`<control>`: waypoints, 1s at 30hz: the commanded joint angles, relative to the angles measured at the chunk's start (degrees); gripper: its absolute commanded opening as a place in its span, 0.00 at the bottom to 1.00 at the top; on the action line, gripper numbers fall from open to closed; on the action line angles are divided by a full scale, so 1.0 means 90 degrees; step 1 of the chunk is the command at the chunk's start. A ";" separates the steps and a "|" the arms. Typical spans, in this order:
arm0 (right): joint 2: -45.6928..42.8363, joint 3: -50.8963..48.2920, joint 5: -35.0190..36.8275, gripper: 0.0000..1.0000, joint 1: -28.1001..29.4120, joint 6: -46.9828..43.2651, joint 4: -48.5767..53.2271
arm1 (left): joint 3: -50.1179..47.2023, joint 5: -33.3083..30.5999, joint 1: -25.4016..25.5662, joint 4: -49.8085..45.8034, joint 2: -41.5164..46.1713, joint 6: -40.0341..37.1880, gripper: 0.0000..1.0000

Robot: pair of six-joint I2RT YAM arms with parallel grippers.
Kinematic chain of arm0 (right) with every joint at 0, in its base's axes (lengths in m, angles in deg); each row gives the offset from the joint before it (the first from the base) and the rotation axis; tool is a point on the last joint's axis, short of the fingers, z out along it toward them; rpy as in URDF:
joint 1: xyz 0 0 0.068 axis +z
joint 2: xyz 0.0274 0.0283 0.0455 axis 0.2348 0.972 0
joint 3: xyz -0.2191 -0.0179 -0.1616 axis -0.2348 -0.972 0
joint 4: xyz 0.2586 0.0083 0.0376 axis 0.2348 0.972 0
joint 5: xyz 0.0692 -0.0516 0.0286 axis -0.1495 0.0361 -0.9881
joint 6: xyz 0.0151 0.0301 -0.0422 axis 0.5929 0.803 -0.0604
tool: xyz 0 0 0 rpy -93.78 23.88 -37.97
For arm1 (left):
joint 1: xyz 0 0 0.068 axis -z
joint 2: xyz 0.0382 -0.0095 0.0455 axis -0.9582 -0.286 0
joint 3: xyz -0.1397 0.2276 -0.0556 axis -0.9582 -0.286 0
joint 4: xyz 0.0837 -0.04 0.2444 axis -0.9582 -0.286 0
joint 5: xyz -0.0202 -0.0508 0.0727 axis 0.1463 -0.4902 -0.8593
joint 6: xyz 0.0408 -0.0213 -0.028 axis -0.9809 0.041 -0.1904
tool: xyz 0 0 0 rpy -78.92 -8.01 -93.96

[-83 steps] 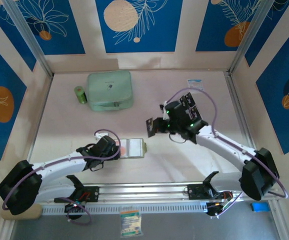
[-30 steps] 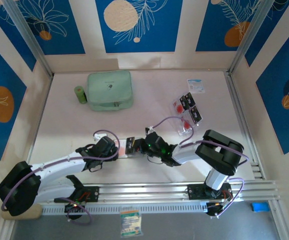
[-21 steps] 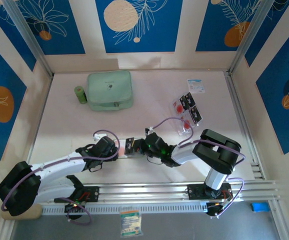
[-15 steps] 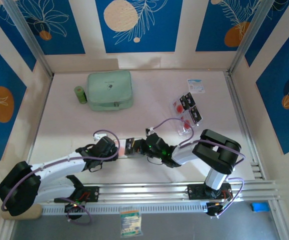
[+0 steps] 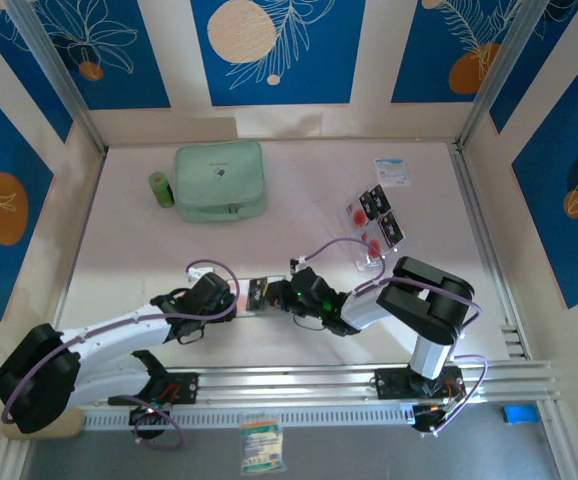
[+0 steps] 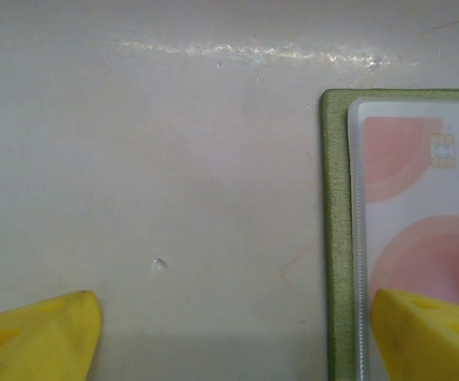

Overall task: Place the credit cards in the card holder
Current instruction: Insert the credit card into the card slot.

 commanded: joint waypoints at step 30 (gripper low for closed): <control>-0.0184 -0.0015 -0.0448 0.00 -0.0001 -0.0002 0.0819 | -0.0017 -0.0075 -0.0047 -0.0085 0.0011 0.0093 0.88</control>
